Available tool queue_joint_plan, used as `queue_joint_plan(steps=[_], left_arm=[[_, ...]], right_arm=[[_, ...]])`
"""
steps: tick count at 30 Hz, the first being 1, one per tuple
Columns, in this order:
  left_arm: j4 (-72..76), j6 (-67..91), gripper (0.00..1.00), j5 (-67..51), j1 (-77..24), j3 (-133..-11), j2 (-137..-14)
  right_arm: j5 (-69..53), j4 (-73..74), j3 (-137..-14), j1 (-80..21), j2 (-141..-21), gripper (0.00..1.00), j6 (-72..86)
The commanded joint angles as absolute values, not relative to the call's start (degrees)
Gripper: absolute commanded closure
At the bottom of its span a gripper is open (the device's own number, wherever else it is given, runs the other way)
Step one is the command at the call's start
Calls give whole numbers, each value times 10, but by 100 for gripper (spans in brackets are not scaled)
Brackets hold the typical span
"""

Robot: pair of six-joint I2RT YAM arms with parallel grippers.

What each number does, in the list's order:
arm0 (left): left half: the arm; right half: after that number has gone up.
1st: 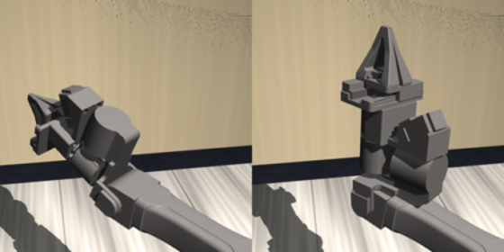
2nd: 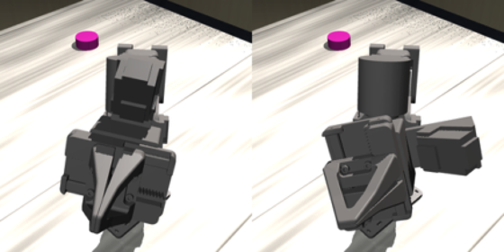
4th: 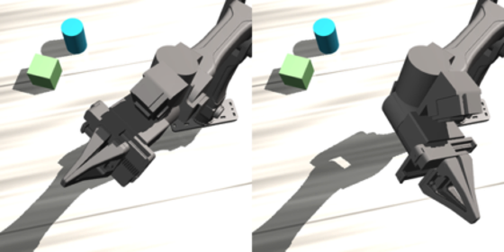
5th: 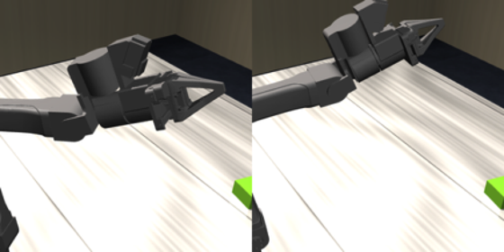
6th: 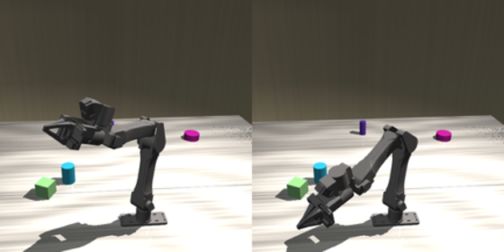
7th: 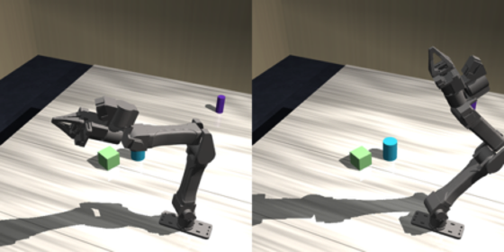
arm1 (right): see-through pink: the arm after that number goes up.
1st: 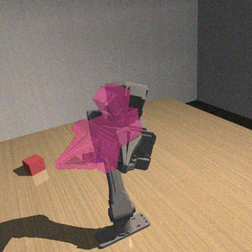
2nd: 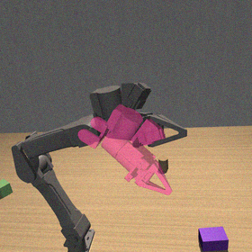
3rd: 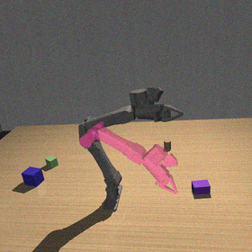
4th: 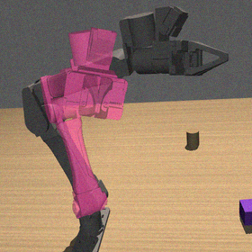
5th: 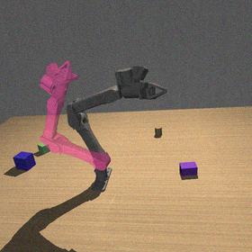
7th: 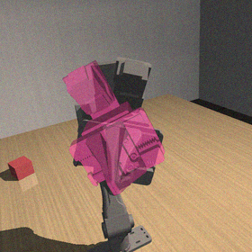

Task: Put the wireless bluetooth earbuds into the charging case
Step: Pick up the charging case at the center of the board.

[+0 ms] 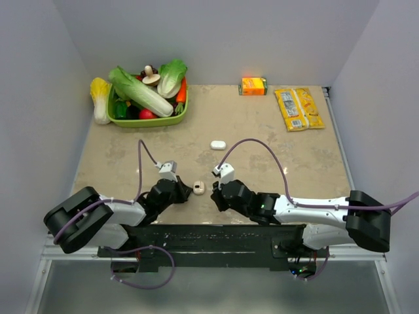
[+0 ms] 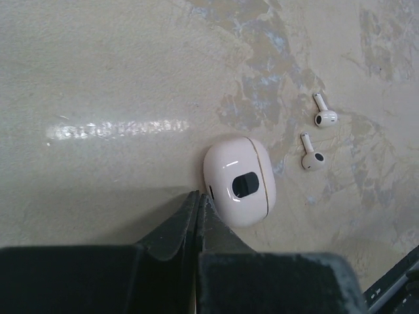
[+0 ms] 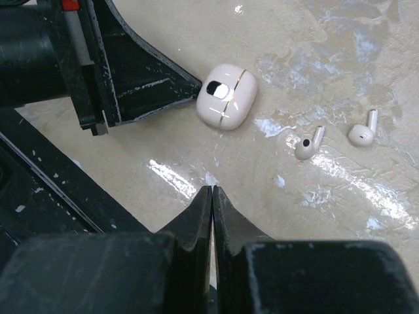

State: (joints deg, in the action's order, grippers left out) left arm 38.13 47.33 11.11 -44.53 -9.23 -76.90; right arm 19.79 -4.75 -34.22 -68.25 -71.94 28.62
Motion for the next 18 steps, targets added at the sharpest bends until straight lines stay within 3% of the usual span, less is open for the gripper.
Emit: queue_joint_plan(steps=[1, 13, 17, 18], left_arm=[[414, 477, 100, 117, -472, -91, -790], [396, 482, 100, 142, -507, -117, -798], [337, 466, 92, 153, -506, -127, -767], [326, 464, 84, 156, -506, -124, -754]], right_arm=[[221, -45, -331, -684, -692, 95, 297], [243, -18, -312, -684, -637, 95, 304], [254, -2, -313, -684, -625, 94, 302], [254, -2, -312, -683, -615, 94, 301]])
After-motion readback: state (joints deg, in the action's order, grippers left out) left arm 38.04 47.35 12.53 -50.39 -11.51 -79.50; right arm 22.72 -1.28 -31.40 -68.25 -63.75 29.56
